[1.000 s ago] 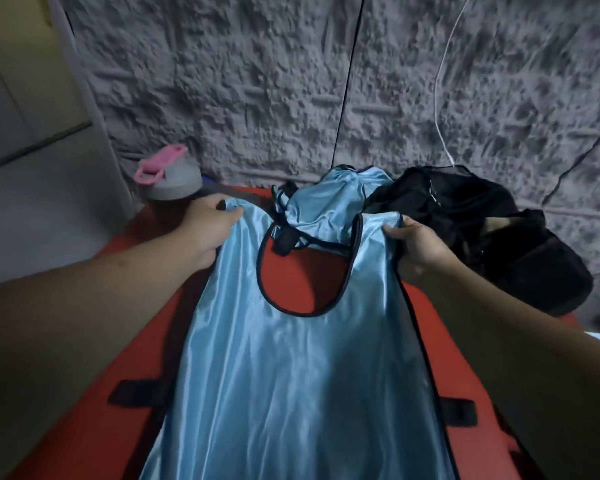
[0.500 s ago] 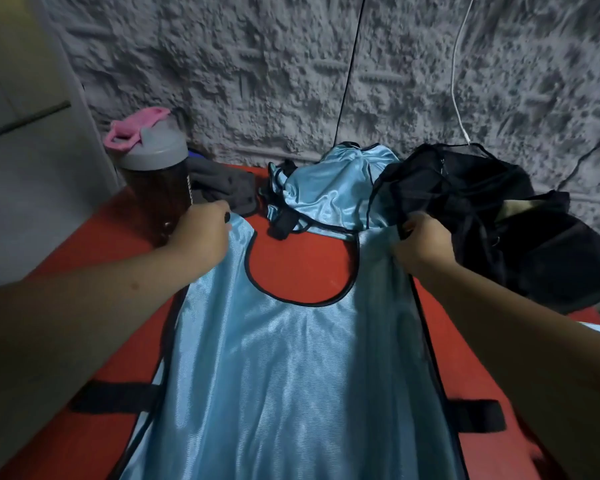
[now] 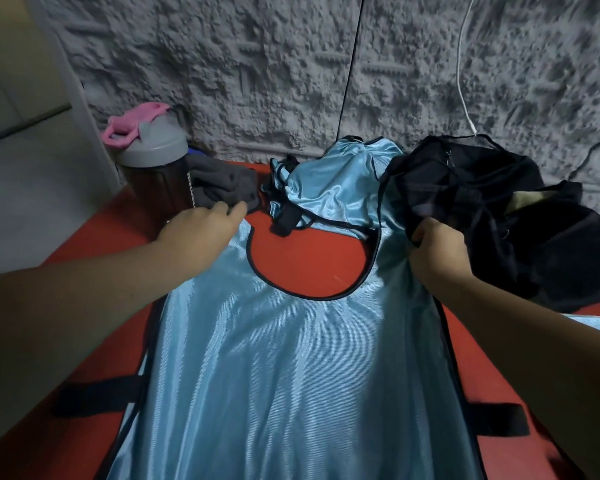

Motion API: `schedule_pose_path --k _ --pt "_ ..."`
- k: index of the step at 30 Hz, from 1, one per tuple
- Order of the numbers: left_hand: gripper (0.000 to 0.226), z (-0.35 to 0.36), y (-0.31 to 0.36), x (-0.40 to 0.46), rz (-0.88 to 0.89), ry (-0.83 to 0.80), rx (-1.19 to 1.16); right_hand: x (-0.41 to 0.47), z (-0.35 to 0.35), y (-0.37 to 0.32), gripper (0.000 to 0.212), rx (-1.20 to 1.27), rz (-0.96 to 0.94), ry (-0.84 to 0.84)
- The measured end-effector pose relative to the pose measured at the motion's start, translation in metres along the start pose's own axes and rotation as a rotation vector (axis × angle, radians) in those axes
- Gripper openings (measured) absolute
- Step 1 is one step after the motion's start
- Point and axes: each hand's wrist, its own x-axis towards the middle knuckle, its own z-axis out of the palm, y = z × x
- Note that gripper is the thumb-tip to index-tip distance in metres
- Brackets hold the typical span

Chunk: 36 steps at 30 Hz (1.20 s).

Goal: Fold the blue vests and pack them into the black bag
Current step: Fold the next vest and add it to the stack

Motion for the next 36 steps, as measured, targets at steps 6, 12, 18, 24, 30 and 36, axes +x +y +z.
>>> schedule_pose_path --k 6,12,18,24,30,36 --pt "0.065 -0.02 0.007 -0.005 0.042 0.171 0.133 -0.014 -0.005 -0.012 0.014 -0.229 -0.047 0.031" --pt "0.047 -0.069 0.064 -0.067 -0.11 0.051 -0.145 -0.112 -0.009 -0.05 0.04 -0.198 -0.252 0.038" --pt "0.073 -0.072 0.113 -0.136 -0.349 -0.335 -0.438 -0.196 0.013 -0.036 0.078 -0.161 -0.097 -0.286" --pt "0.107 -0.059 0.084 -0.149 -0.251 -0.366 -0.429 -0.202 0.011 -0.017 0.081 -0.233 -0.105 -0.233" --pt "0.122 -0.062 0.055 -0.156 -0.143 -0.373 -0.456 -0.207 0.004 -0.024 0.084 -0.236 -0.109 -0.266" --pt "0.083 -0.112 0.064 -0.191 -0.19 -0.275 -0.489 -0.229 -0.038 -0.033 0.062 -0.072 -0.247 -0.191"
